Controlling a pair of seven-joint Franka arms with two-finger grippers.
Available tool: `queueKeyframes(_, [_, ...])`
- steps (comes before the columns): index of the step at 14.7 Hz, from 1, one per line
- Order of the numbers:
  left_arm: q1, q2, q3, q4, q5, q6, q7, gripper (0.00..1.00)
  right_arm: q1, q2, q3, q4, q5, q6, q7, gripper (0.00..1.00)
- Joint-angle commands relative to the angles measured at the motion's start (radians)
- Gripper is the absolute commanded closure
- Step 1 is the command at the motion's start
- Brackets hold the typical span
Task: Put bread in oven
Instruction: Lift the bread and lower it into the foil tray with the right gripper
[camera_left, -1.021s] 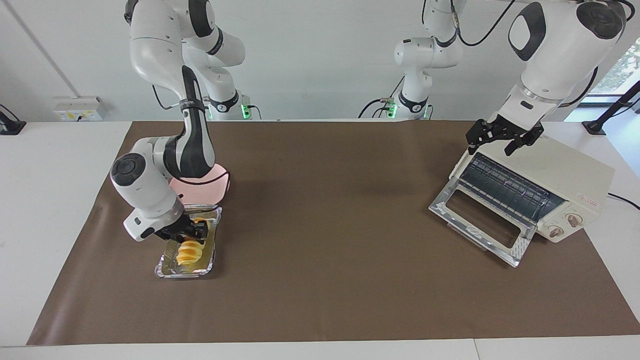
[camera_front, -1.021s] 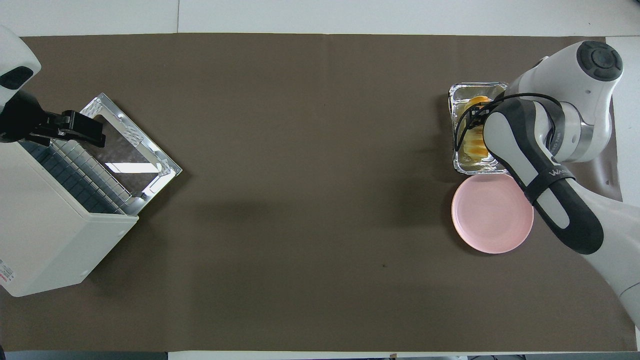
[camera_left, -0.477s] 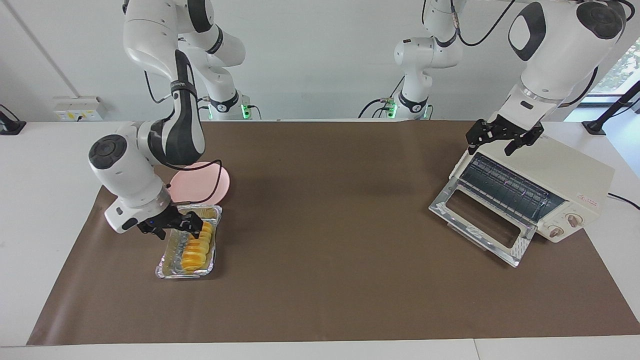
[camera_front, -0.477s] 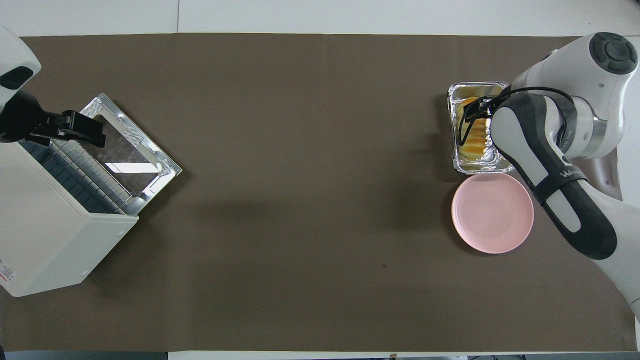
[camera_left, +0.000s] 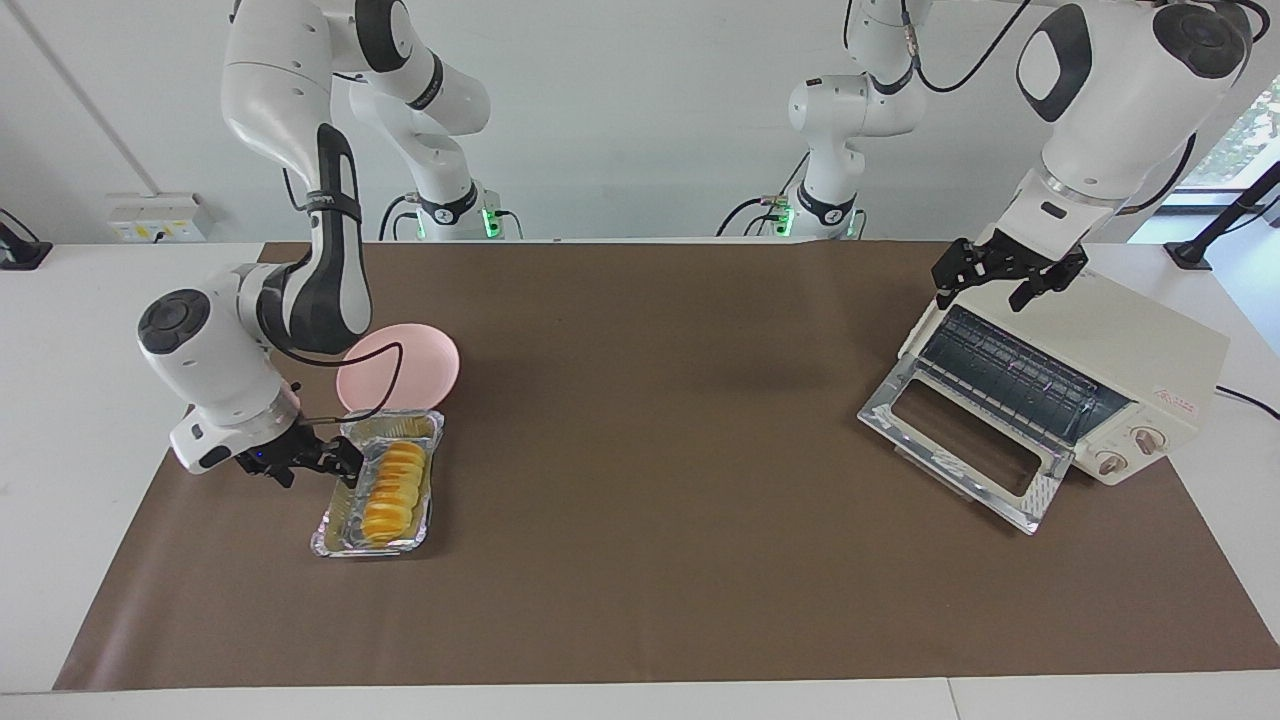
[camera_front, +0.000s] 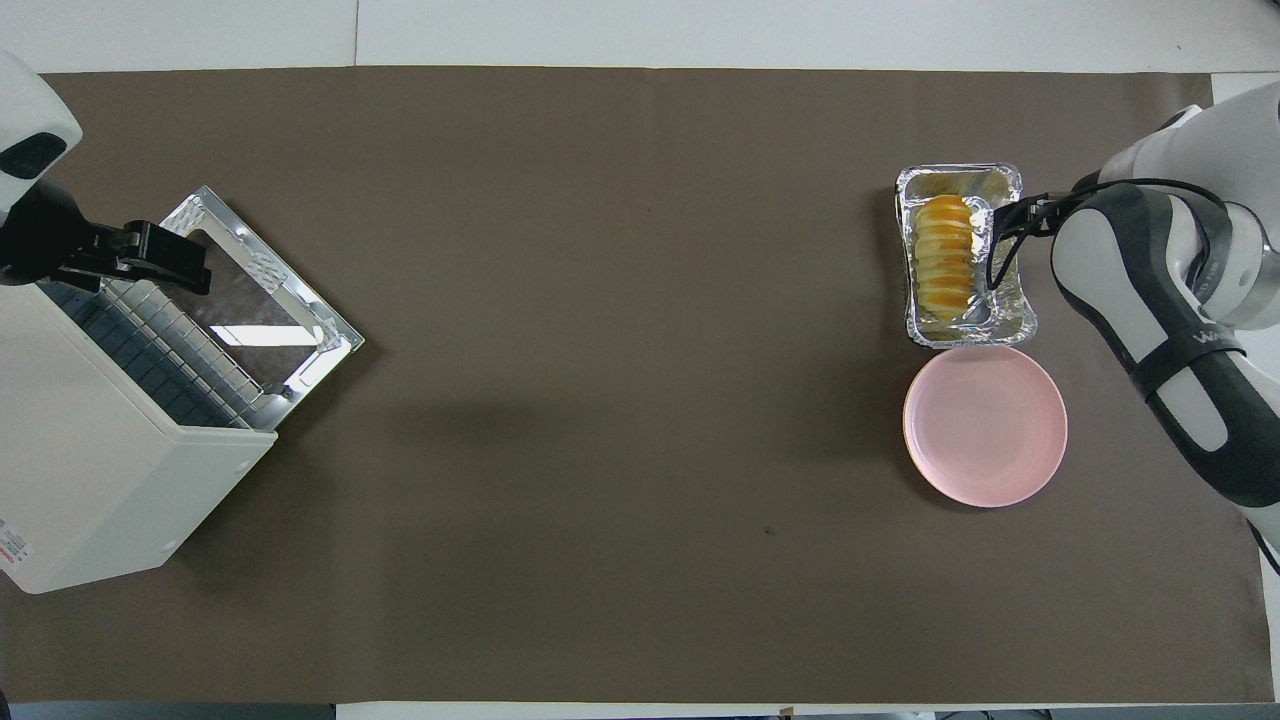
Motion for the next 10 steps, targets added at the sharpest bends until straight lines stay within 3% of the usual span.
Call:
queueKeyframes(1, [0.002, -0.017, 0.004, -0.017, -0.017, -0.003, 0.009, 0.00, -0.004, -0.024, 0.009, -0.062, 0.009, 0.046, -0.016, 0.02])
queueKeyframes(3, [0.002, -0.017, 0.004, -0.017, -0.017, -0.003, 0.009, 0.00, 0.002, -0.026, 0.009, -0.062, 0.009, 0.043, -0.009, 0.13])
queueKeyframes(8, [0.002, -0.017, 0.004, -0.017, -0.017, -0.004, 0.009, 0.00, 0.002, -0.028, 0.009, -0.062, 0.009, 0.033, 0.002, 0.91])
queueKeyframes(9, [0.002, -0.017, 0.004, -0.017, -0.017, -0.004, 0.009, 0.00, 0.001, -0.029, 0.009, -0.062, 0.009, 0.032, 0.016, 1.00])
queueKeyframes(10, [0.002, -0.017, 0.004, -0.017, -0.017, -0.003, 0.009, 0.00, 0.001, -0.034, 0.009, -0.062, 0.009, 0.030, 0.019, 1.00])
